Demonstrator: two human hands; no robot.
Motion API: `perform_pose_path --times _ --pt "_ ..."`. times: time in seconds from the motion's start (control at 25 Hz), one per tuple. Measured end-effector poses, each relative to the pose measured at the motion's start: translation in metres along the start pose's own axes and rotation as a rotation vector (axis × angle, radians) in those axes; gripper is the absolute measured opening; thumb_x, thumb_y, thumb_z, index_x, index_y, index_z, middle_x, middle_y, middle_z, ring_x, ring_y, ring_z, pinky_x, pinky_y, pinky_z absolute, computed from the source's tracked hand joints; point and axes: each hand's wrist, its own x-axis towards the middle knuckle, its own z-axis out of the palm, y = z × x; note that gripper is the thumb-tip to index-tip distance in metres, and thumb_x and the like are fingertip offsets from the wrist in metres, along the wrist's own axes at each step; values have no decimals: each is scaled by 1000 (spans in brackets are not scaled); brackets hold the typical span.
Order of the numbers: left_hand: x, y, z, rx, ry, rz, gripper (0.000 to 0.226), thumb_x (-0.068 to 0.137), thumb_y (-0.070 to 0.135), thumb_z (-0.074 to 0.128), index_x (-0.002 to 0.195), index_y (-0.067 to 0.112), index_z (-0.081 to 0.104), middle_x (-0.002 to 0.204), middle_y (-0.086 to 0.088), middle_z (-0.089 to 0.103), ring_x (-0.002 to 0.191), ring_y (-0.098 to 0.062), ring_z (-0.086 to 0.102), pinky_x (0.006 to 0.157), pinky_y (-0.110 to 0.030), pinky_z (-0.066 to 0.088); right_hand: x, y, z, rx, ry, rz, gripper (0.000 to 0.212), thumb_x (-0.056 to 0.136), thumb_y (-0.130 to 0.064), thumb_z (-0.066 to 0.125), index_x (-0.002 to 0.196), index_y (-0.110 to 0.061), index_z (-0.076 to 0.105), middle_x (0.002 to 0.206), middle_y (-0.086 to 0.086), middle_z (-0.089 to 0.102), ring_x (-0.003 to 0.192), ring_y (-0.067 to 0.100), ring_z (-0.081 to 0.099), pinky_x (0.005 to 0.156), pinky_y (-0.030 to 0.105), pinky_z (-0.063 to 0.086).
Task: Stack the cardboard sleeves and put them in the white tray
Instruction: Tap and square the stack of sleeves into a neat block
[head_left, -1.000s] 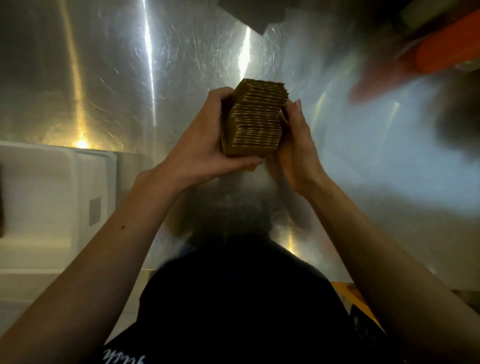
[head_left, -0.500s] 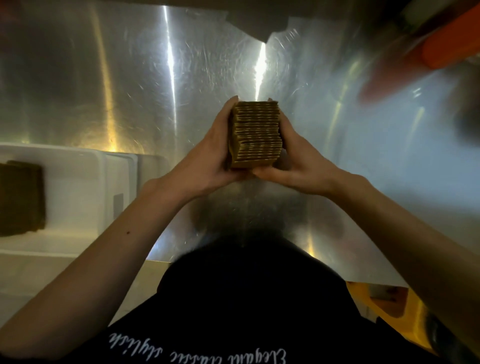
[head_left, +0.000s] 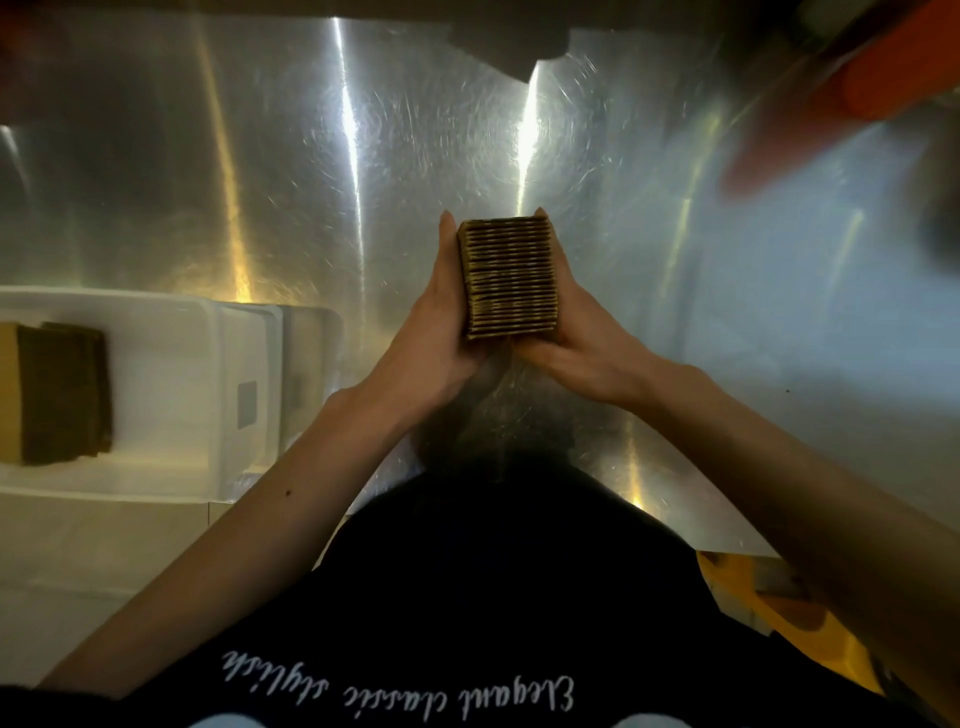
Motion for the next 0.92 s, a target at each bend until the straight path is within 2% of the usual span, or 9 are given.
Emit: perform_pose_path --times 0.08,0.16,0.28,0.32,0.48,0.6,0.72,0.8,0.92 --pt "0 3 -2 50 1 -14 97 96 18 63 155 21 -13 143 -10 53 122 -6 58 101 -15 37 -1 1 -1 -3 -3 -11 99 89 -28 60 151 -5 -15 157 11 28 140 18 37 116 37 31" --pt "-1 7 -5 126 -23 -9 109 92 26 68 154 17 -21 152 -14 46 127 -20 55 105 -22 38 -1 1 -2 -9 -6 -16 98 90 -34 59 152 -5 -11 159 8 22 143 16 32 117 30 28" --pt "-1 15 -13 148 -93 -24 109 93 28 66 152 16 -25 149 -11 48 109 -5 58 92 -1 35 1 3 -3 -45 -17 -34 96 90 -37 59 153 -5 -6 160 3 17 144 9 26 113 15 21" --pt "-2 17 -17 170 -109 -19 108 93 25 66 153 15 -23 147 -12 50 105 -5 58 88 0 37 1 5 -5 -55 -19 -45 95 90 -32 61 153 -6 -6 158 2 21 142 6 30 111 12 23" --pt "-4 25 -25 215 -97 36 104 87 22 74 157 8 -2 142 -14 55 121 -27 60 103 -35 47 1 9 -14 -102 -24 -43 96 87 -27 69 152 -22 -2 132 -12 49 112 -10 55 91 6 42" --pt "-3 29 -26 177 -121 42 113 81 27 80 157 8 -3 144 -10 54 124 -25 59 108 -39 45 3 9 -18 -104 -21 -16 96 85 -36 71 153 -25 4 124 -24 52 109 -14 55 89 4 42" --pt "-4 25 -30 174 -186 41 119 82 26 80 157 9 -11 151 -10 48 132 -24 53 113 -42 41 3 11 -19 -94 -6 5 104 84 -32 72 154 -19 -4 119 -32 48 108 -17 53 85 2 42" --pt "-3 23 -29 189 -168 53 112 85 23 76 157 9 -8 146 -9 52 126 -22 57 110 -35 44 5 12 -19 -98 -6 18 110 82 -32 74 153 -18 -8 119 -33 47 107 -18 54 84 1 42" --pt "-1 22 -26 200 -108 90 102 86 22 75 156 9 2 136 -7 60 111 -13 59 91 -9 40 8 11 -19 -119 -1 29 111 79 -39 77 153 -24 -3 117 -37 46 105 -24 50 84 -2 38"
